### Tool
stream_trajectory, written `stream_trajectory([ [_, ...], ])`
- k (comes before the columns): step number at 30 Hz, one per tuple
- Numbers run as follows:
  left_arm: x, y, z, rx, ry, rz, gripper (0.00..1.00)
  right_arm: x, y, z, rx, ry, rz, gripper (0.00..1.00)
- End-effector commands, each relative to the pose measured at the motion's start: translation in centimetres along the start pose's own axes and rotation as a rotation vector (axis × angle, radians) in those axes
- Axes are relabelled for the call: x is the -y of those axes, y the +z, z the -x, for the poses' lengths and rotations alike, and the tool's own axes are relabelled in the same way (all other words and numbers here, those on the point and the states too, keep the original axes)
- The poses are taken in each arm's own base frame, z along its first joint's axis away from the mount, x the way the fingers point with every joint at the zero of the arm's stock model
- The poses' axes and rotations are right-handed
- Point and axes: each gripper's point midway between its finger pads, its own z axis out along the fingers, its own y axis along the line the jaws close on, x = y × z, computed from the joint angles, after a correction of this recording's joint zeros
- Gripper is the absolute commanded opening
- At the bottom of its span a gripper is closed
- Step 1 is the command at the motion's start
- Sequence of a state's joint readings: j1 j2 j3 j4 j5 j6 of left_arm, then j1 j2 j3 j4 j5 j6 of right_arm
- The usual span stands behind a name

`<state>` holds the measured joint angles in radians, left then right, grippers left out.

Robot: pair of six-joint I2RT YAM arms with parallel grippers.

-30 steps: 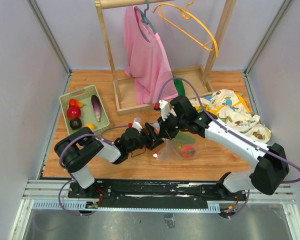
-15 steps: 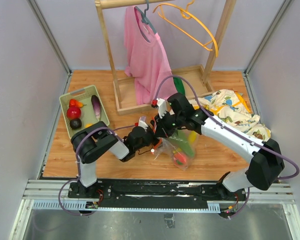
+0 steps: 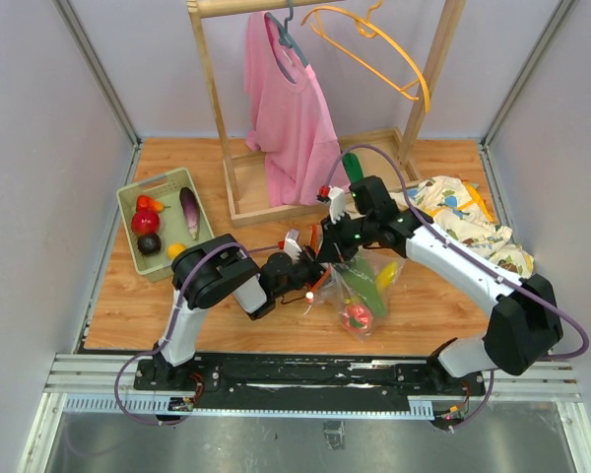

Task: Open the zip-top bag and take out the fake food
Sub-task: Pick up the fake vegetable from the zipper food storage bag.

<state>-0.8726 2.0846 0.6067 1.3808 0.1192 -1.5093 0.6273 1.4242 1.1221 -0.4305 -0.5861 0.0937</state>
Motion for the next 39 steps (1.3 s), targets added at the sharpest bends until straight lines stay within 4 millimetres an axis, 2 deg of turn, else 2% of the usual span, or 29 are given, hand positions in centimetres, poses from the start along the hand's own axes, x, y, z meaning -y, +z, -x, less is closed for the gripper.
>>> stream_trajectory([
  [1,2.0,0.1,-0.7,-0.026,0.075,-0.095,0.00,0.6,-1.9,0.4,0.042,-0.013,0.020,0.02],
  [3,1.7,0.1,-0.6,-0.020,0.092,-0.077,0.00,1.0,-3.0,0.2,0.030,-0.157,0.046,0.35],
  [7,1.5,-0.4,-0.3,0.000,0.130,-0.061,0.00,1.7,-6.3,-0.5,0.011,-0.314,0.087,0.55],
  [9,1.4,-0.5,-0.2,0.004,0.147,-0.051,0.00,2.7,-7.9,-1.4,-0.012,-0.344,0.068,0.65],
  [11,1.4,-0.6,-0.3,-0.001,0.162,-0.050,0.00,4.0,-8.9,-3.0,-0.064,-0.335,0.046,0.68],
  [15,1.8,-0.6,-0.4,-0.006,0.186,-0.053,0.00,6.3,-9.5,-8.5,-0.241,-0.238,0.035,0.57],
  [17,1.8,-0.6,-0.5,-0.013,0.194,-0.051,0.02,6.6,-9.1,-10.2,-0.273,-0.196,0.048,0.48],
  [20,1.8,-0.5,-0.8,-0.036,0.195,-0.049,0.11,7.2,-7.9,-11.4,-0.278,-0.148,0.045,0.38],
  [24,1.5,-0.6,-1.3,-0.060,0.176,-0.036,0.25,8.8,-6.7,-11.5,-0.320,-0.107,0.045,0.24],
  [30,0.9,-0.2,-2.5,-0.109,0.151,-0.006,0.51,9.7,-4.4,-11.1,-0.331,-0.055,0.108,0.15],
  [33,0.7,-0.2,-2.9,-0.123,0.141,0.001,0.57,9.7,-3.7,-10.6,-0.317,-0.044,0.133,0.12],
  [39,-0.3,0.6,-3.4,-0.157,0.127,0.036,0.61,9.0,-3.2,-9.3,-0.255,-0.051,0.183,0.11],
])
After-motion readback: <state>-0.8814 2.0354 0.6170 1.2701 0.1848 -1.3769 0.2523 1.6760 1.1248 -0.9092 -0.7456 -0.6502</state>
